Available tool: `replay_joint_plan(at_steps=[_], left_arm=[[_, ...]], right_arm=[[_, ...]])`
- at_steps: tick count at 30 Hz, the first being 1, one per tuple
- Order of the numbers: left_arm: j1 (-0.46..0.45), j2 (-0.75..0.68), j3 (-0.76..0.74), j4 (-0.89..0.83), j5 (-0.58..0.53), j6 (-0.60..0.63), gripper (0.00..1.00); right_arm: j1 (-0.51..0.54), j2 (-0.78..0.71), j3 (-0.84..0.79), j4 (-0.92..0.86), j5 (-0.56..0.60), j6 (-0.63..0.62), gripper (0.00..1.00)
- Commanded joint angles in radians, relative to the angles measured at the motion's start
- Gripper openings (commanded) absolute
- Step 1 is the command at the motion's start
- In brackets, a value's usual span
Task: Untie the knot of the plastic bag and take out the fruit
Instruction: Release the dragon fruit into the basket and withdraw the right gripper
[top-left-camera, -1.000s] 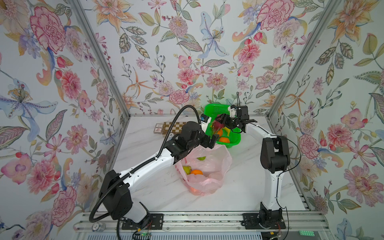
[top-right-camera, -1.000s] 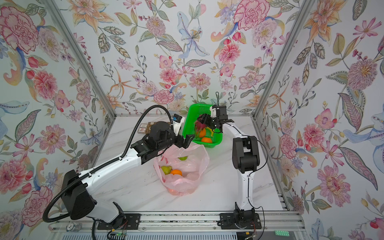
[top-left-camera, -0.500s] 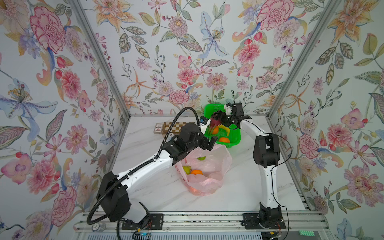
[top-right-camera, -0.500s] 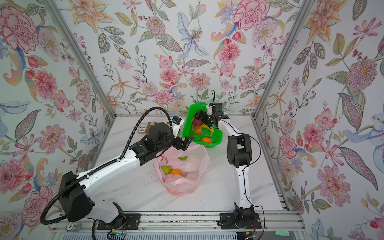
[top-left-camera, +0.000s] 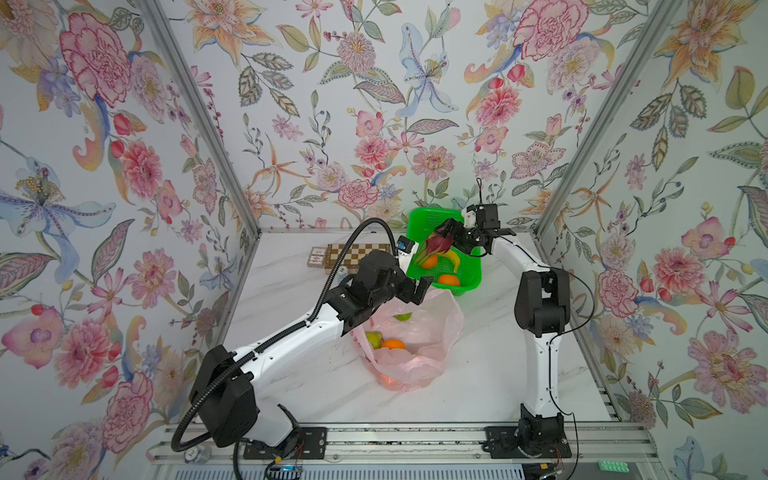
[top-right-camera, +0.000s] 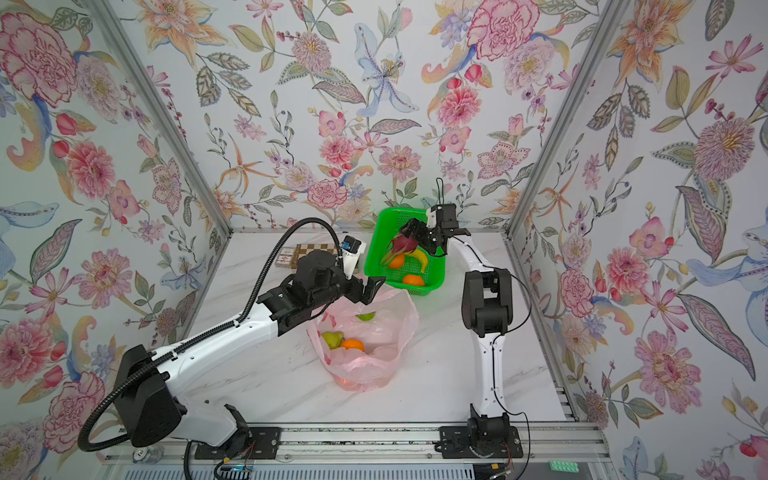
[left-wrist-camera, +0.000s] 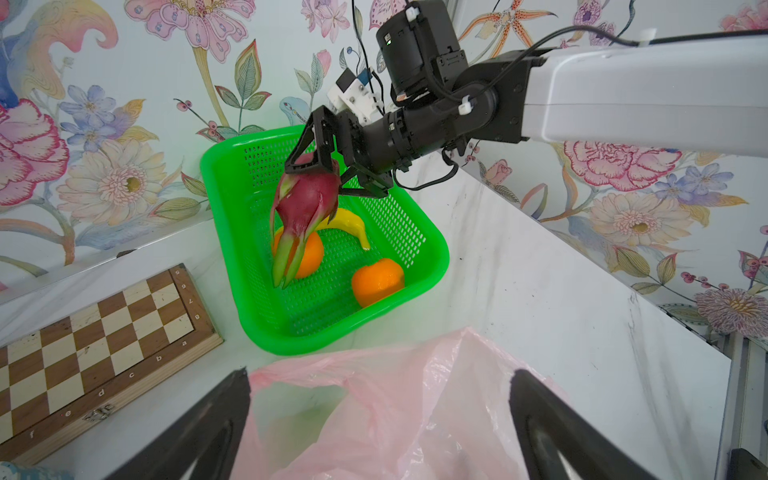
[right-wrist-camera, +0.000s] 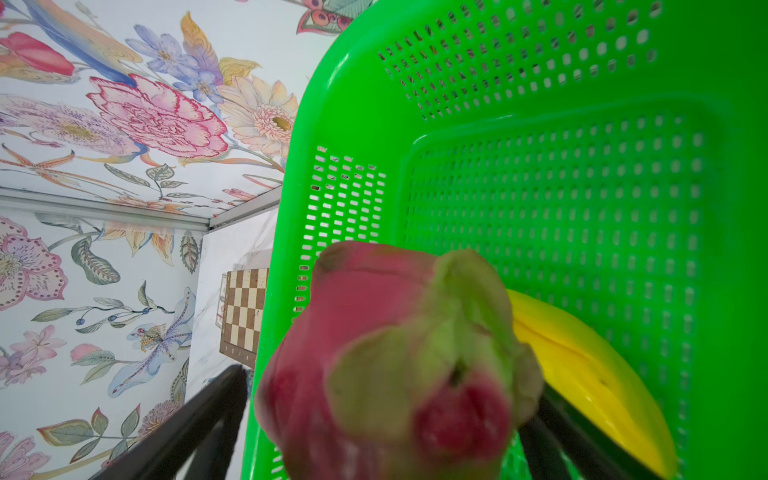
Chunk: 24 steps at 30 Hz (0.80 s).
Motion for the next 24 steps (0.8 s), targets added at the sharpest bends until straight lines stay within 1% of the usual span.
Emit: replay_joint_plan(at_steps=[1,4,8,11,16,20,24], left_arm=[[0.009,-0.046,-0.028,0.008,0.001,0.016,0.99],[0.009,-0.058,-0.033,-0.01,0.017,0.015,0.97],[0.009,-0.057,-0.039,-0.032,0.066,-0.011,0.88],[0.008,-0.056,-0.057,-0.042,0.116,-0.049,0.82],[0.007,-0.097,-0.126,-0.041,0.145,-0.09,0.72],[0.006,-0.159,-0.199,-0.042,0.191,-0.088,0.65],[-0.001,-0.21,-0.26,-0.096,0.228,-0.069,0.58]], right_arm=[[-0.009,-0.113,-0.032,-0.02,0.028,-0.016,0.99],[-0.014,-0.194,-0.086,-0.022,0.04,-0.031,0.99],[-0.014,-0.335,-0.167,-0.024,0.045,-0.05,0.99],[-0.013,-0.463,-0.252,-0.023,0.036,-0.066,0.99],[0.004,-0.701,-0.448,-0.021,0.015,-0.086,0.99],[0.05,-0.89,-0.62,-0.02,0.008,-0.084,0.99],[0.135,-1.031,-0.766,-0.04,-0.01,-0.07,0.98]])
